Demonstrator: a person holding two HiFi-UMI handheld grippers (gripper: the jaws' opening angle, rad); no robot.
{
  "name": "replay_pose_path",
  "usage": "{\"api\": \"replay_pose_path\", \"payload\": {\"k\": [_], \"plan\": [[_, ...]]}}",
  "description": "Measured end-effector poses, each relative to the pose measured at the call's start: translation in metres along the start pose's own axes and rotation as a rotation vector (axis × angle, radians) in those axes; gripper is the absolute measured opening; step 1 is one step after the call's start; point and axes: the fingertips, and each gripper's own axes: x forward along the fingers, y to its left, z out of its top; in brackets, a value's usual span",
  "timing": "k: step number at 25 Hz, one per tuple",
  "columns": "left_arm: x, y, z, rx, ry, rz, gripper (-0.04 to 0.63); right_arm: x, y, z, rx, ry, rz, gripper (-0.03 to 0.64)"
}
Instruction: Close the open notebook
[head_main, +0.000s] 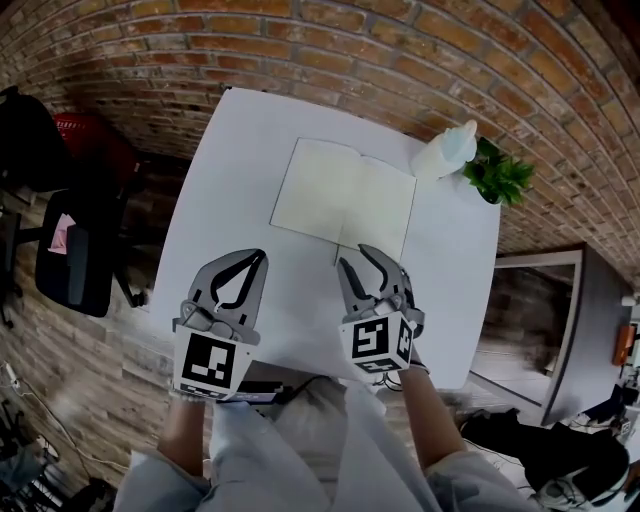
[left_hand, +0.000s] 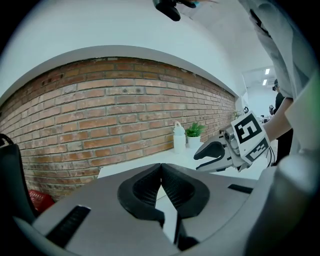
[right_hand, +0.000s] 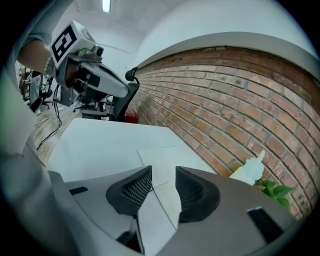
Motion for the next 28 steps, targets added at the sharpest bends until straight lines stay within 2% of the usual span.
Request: {"api": "replay_pose_path", "payload": {"k": [9,15,22,28], "plan": [[0.014,0.018,-0.018,-0.024,0.019,-0.004,0.018,0.047,0.018,-0.013,-0.128,0.084,0.032,0.155],[0.022,0.027,-0.025,-0.037,0.029,-0.005,0.018,0.068,0.025,-0.026,-0.171,0.136,0.046,0.155],[0.029,0.034,-0.030,-0.049,0.030,-0.006,0.018,0.086,0.029,-0.038,-0.267,0.192,0.051,0.155],[0.034,0.037,-0.039,-0.058,0.056,-0.008,0.018,0.096,0.029,-0.046,-0.299,0.236,0.050,0.155]]}}
